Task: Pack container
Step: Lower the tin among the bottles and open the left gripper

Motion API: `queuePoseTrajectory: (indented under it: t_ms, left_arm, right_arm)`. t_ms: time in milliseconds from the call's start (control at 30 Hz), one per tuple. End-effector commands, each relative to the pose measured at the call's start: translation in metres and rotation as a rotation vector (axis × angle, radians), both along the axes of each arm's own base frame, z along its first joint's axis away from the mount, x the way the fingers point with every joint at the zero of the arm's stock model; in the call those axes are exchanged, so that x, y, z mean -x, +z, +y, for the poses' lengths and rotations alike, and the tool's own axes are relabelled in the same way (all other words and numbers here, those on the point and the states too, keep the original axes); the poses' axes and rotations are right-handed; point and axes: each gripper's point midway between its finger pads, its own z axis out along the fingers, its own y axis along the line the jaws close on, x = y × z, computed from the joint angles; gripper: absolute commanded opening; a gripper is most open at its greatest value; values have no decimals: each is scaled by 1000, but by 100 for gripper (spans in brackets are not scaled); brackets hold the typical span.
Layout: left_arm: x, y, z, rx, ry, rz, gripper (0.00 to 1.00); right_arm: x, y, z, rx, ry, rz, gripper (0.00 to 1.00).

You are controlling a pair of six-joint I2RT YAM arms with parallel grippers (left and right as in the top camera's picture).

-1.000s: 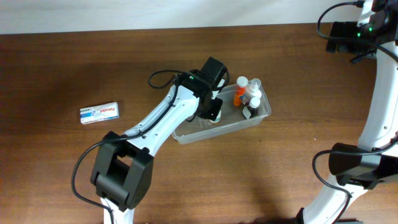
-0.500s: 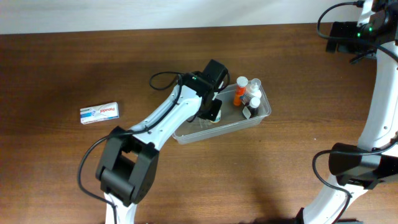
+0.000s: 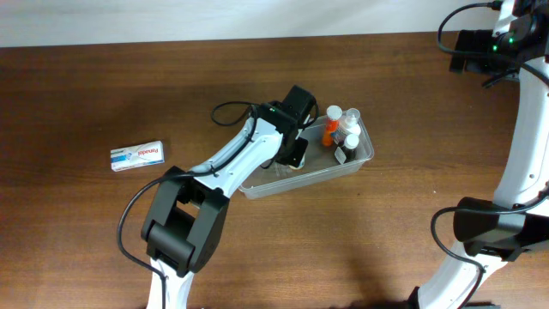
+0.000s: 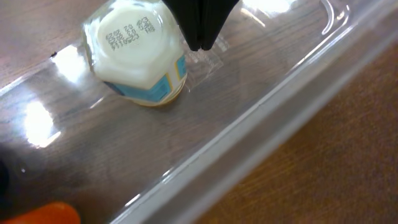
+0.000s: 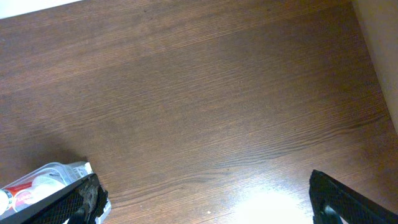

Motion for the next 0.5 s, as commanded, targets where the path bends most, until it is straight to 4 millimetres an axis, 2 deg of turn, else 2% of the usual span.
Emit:
queuePoseTrajectory:
  t_ms: [0,300,467]
  left_arm:
    - [-1,0,-8,29,1,-2,1]
    - [9,1,-28,59,-42,5,1]
    - [12,1,-31,59,-51,5,1]
  right_arm:
    - [1,7,-2,6,-16,-22,98]
    - [1,7,-2,6,-16,-22,98]
    - [1,7,-2,6,-16,-22,98]
